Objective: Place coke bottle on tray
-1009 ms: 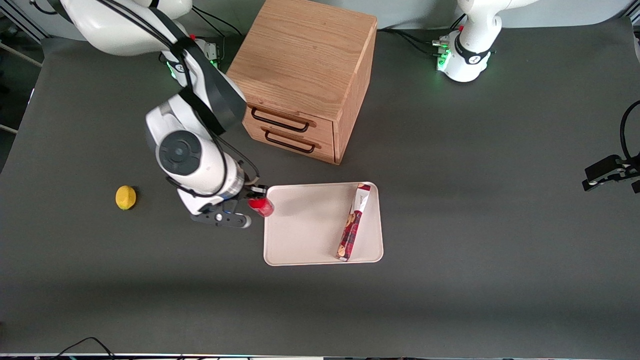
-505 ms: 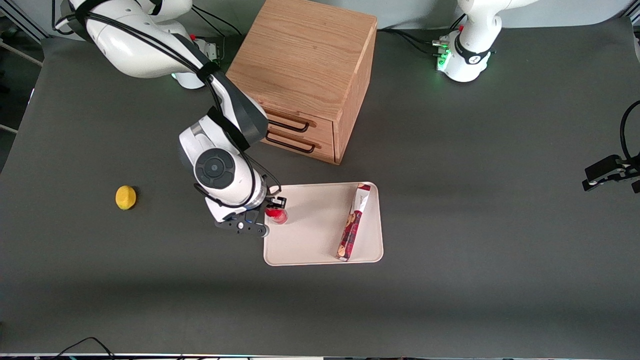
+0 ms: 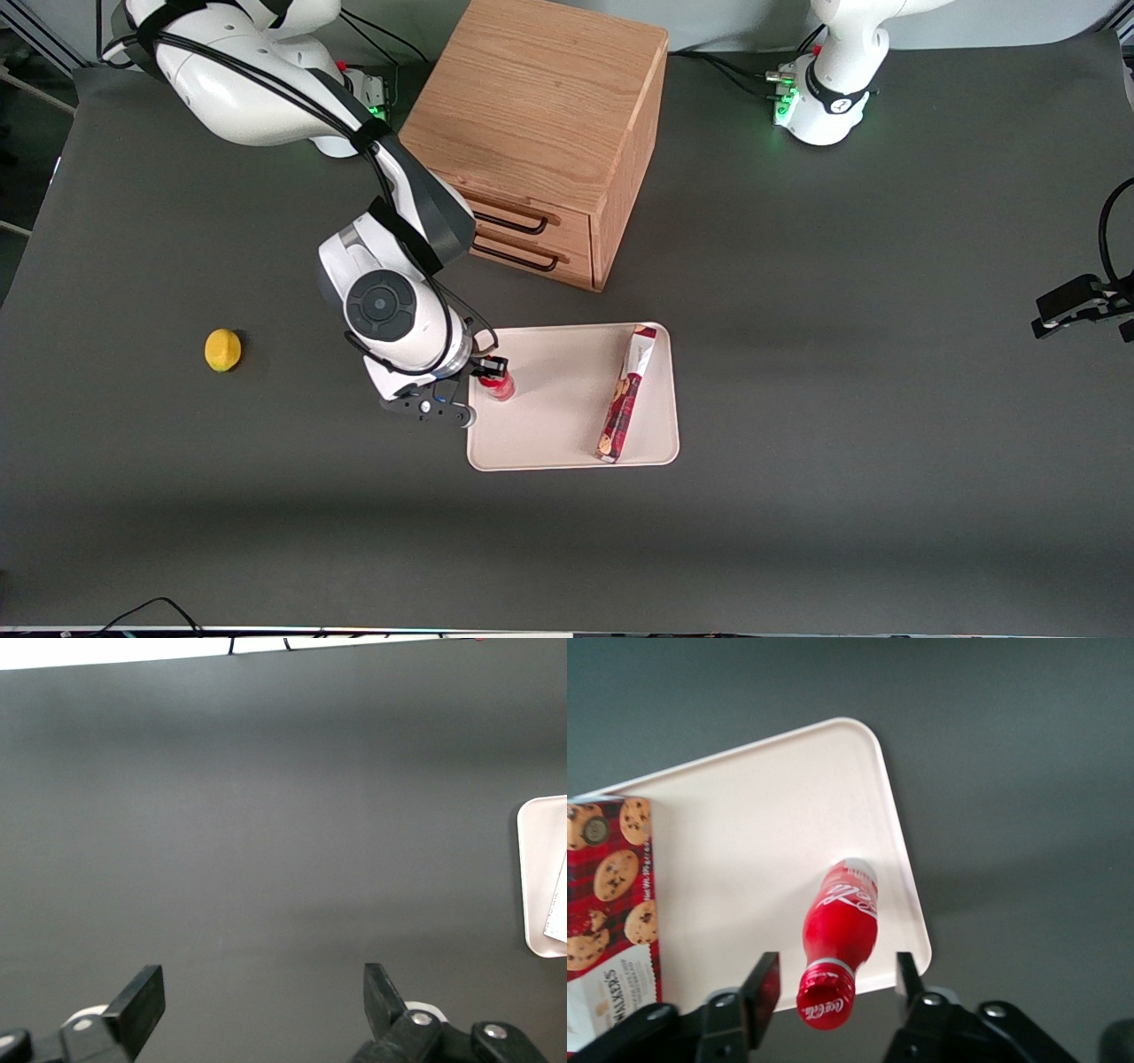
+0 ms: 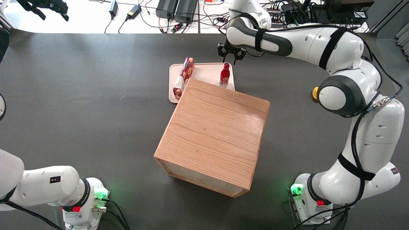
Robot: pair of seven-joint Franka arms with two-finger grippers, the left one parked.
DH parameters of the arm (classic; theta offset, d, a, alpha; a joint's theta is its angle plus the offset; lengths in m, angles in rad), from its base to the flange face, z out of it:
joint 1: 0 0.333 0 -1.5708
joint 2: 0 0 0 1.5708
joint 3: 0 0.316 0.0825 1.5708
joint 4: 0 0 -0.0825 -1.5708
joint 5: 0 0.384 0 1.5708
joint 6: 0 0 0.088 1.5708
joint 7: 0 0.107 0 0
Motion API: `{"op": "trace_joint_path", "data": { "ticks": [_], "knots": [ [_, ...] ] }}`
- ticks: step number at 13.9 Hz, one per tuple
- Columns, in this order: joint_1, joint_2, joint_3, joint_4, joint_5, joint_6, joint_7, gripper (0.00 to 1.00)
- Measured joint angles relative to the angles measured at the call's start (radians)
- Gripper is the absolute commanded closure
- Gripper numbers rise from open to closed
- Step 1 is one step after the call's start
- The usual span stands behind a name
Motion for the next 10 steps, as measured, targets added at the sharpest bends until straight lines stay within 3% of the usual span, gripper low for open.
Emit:
{"op": "trace_joint_path", "data": {
  "ticks": [3,8,10],
  "knots": [
    [-0.024,-0.061,0.000,0.035,-0.007,-0.060,-0.033,0.00],
    [-0.171,-0.316,-0.011,0.054,-0.005,-0.354,-0.228,0.00],
    [-0.196,-0.408,-0.084,0.050,0.019,-0.462,-0.318,0.00]
  ]
}}
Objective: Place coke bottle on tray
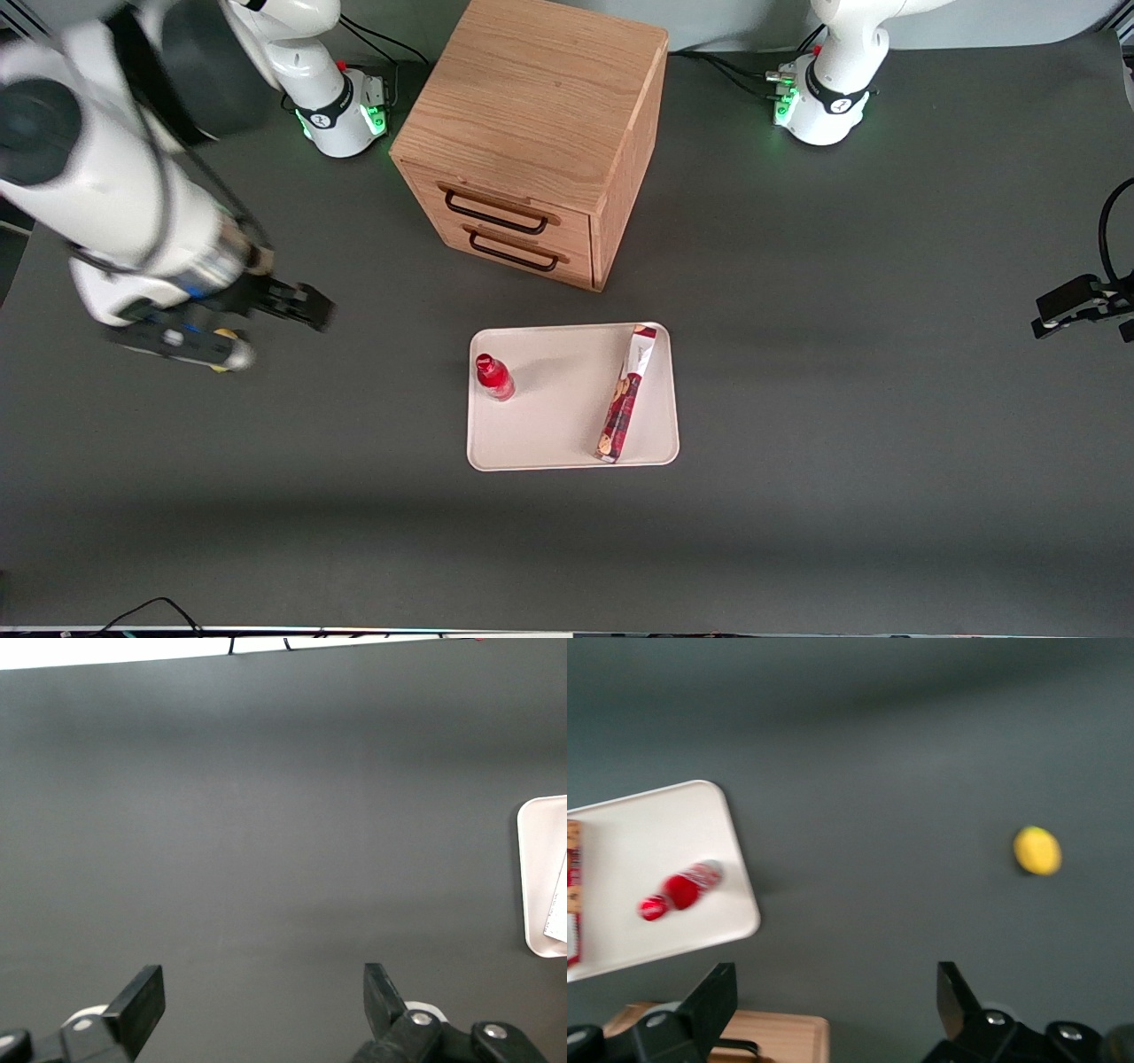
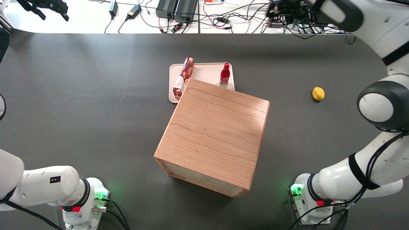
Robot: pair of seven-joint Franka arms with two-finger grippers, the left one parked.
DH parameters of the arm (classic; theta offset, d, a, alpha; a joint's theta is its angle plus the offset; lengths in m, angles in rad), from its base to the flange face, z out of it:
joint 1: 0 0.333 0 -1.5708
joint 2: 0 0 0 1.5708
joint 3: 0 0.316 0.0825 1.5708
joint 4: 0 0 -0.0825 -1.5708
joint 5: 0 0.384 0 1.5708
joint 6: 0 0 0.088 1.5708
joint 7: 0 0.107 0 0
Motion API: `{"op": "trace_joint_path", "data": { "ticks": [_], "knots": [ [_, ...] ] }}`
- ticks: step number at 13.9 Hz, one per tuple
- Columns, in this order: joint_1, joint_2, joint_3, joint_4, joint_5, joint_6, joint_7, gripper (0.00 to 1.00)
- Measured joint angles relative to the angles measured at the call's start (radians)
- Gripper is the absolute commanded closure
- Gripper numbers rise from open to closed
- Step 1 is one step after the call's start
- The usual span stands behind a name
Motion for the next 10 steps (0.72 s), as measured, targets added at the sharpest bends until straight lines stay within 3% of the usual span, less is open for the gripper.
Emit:
{"op": "trace_joint_path", "data": {
  "ticks": [3,6,10],
  "knots": [
    [-0.014,-0.129,-0.168,-0.088,0.057,-0.043,-0.169,0.00],
    [-0.025,-0.265,-0.286,-0.327,0.073,0.088,-0.285,0.00],
    [-0.017,-0.385,-0.300,-0.562,0.075,0.219,-0.297,0.00]
  ]
}}
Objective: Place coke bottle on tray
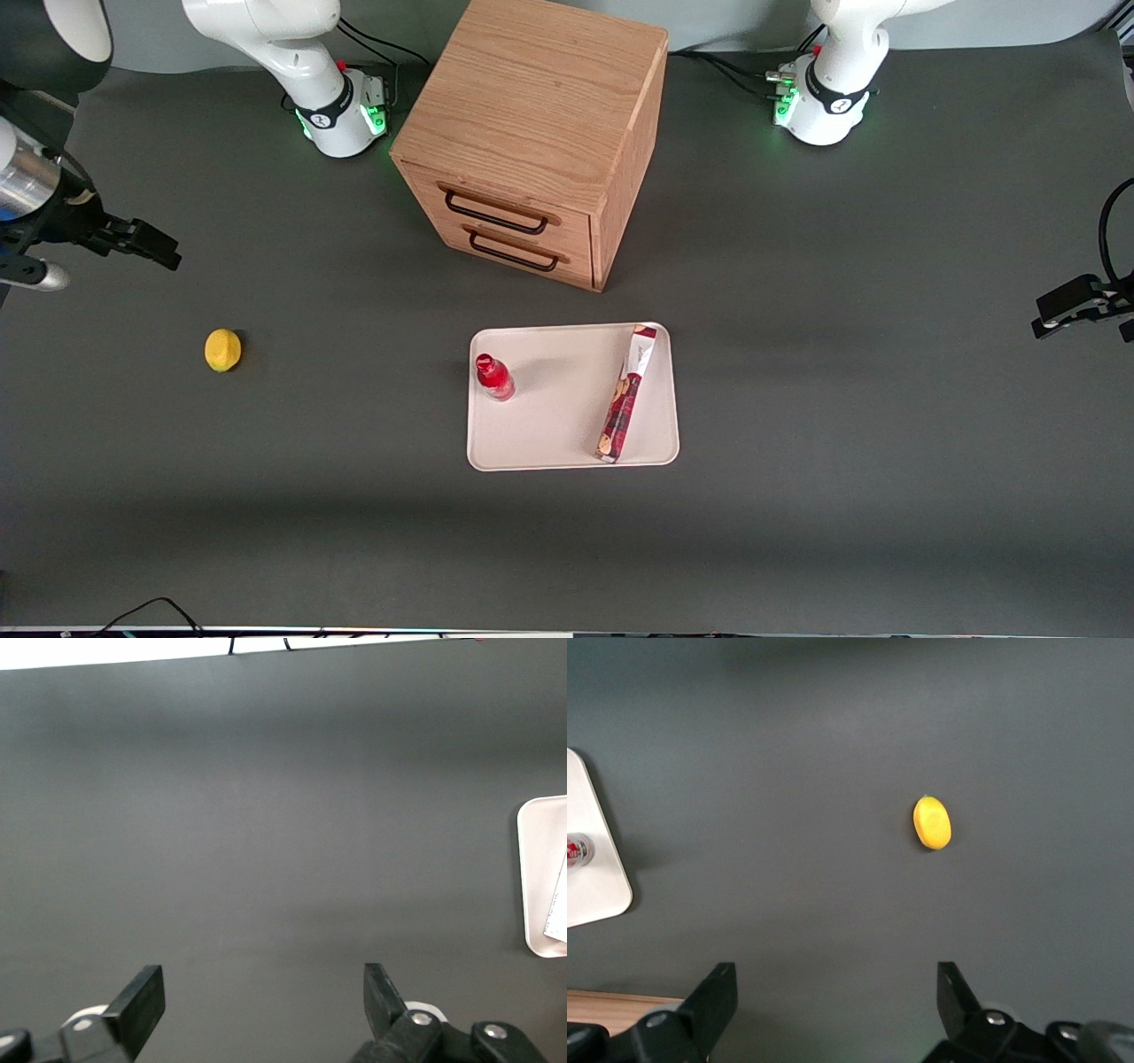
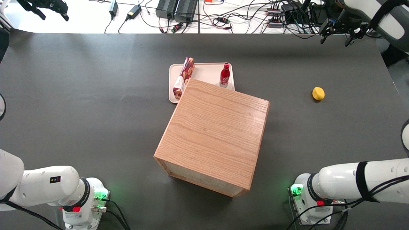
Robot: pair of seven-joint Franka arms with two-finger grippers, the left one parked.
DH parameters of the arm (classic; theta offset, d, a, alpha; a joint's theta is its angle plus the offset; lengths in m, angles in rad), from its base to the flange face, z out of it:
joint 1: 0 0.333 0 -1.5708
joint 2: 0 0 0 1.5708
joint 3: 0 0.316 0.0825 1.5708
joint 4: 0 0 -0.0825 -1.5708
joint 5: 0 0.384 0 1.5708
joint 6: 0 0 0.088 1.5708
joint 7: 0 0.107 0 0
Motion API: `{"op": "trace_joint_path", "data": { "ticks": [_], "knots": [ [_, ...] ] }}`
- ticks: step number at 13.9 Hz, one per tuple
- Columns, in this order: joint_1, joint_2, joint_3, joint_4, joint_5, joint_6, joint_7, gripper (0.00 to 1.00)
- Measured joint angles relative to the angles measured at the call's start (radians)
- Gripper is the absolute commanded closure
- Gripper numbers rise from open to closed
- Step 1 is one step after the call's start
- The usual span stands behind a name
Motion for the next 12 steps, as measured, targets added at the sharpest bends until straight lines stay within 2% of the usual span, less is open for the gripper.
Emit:
{"op": "trace_joint_path", "data": {
  "ticks": [4,12],
  "knots": [
    [0.006,-0.013,0.001,0.013,0.075,0.011,0.001,0.00],
    [0.006,-0.013,0.001,0.019,0.080,0.011,0.001,0.00]
  ]
}}
